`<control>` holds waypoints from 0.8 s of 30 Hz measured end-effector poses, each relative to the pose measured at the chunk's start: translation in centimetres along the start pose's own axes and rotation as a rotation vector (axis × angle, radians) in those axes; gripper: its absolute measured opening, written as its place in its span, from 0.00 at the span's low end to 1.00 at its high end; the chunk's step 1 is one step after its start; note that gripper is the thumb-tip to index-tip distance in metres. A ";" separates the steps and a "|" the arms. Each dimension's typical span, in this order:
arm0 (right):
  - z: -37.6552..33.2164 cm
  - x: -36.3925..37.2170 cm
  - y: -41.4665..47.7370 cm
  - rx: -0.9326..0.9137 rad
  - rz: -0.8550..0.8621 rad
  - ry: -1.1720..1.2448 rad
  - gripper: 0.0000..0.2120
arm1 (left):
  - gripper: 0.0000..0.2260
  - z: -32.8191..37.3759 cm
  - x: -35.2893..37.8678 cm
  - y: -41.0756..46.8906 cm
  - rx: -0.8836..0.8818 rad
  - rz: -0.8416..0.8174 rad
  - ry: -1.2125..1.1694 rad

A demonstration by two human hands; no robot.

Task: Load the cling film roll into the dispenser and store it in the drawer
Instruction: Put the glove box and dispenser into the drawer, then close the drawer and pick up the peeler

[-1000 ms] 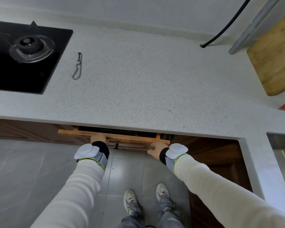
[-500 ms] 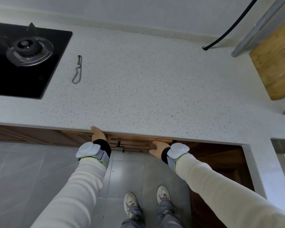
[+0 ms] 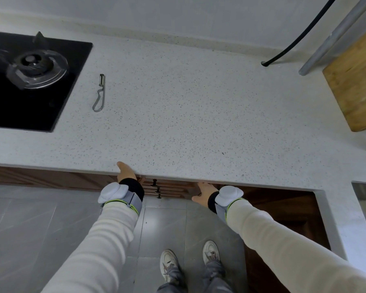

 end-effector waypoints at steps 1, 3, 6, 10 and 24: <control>0.0 0.0 0.0 0.005 0.000 -0.008 0.29 | 0.31 0.0 0.1 0.2 -0.002 -0.002 -0.012; 0.0 0.1 0.0 0.009 -0.001 -0.015 0.30 | 0.31 0.0 0.2 0.4 -0.012 -0.006 -0.046; 0.0 0.3 -0.1 0.009 -0.008 -0.010 0.31 | 0.30 0.0 0.3 0.5 -0.017 -0.001 -0.101; 0.0 0.2 -0.2 0.011 -0.016 0.006 0.31 | 0.28 0.1 0.6 0.6 -0.037 -0.012 -0.253; -0.4 -1.1 -0.9 0.009 -0.116 0.046 0.26 | 0.30 0.5 0.1 0.2 0.032 -0.058 0.157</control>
Point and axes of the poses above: each hand's wrist, its own y-axis towards the middle knuckle, its own x-axis out of the palm, z = x × y, the point moved 1 cm from there along y, towards the middle knuckle, and after that the axes turned 10 degrees about x, right-handed, at the moved point
